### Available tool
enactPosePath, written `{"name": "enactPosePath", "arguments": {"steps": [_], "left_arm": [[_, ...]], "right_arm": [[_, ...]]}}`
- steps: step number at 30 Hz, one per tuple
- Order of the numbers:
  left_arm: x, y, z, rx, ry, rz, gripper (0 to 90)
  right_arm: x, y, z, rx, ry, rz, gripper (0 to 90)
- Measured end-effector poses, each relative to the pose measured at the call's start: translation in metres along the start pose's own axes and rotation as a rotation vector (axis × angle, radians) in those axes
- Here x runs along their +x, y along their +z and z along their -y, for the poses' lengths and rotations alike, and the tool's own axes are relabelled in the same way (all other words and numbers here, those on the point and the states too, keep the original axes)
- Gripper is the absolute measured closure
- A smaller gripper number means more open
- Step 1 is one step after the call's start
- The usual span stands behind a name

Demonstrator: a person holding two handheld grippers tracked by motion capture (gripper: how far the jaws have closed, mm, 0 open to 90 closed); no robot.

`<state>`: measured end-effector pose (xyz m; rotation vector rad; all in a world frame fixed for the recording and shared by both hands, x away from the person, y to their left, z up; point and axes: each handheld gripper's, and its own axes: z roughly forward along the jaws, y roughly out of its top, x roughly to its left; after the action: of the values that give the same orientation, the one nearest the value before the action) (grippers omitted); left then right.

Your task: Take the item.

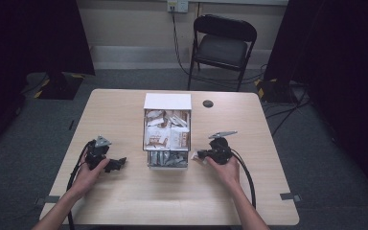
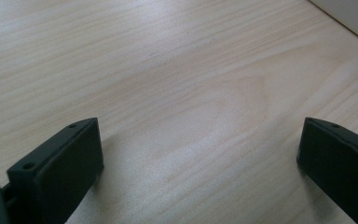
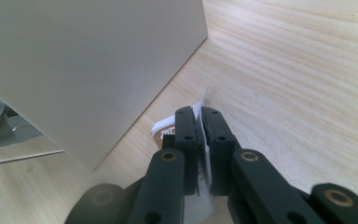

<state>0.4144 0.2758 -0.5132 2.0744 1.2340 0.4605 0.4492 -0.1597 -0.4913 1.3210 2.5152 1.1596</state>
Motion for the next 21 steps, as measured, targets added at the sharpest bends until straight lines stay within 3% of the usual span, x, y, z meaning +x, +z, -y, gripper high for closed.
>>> {"name": "enactPosePath", "arguments": {"steps": [6,9,14,21], "left_arm": [[0.0000,0.0000,0.0000,0.000,0.000,0.000,0.0],[0.0000,0.0000,0.0000,0.000,0.000,0.000,0.0],[0.0000,0.0000,0.0000,0.000,0.000,0.000,0.0],[0.0000,0.0000,0.0000,0.000,0.000,0.000,0.0]], "right_arm": [[0.0000,0.0014,0.0007,-0.002,0.002,0.046,75.4],[-0.0013,0.0015,0.0013,-0.004,0.000,0.054,71.9],[-0.0039,0.0008,0.0019,-0.010,0.041,0.046,66.0],[-0.0045,-0.0016,0.0006,-0.028,0.044,0.058,55.4]]}}
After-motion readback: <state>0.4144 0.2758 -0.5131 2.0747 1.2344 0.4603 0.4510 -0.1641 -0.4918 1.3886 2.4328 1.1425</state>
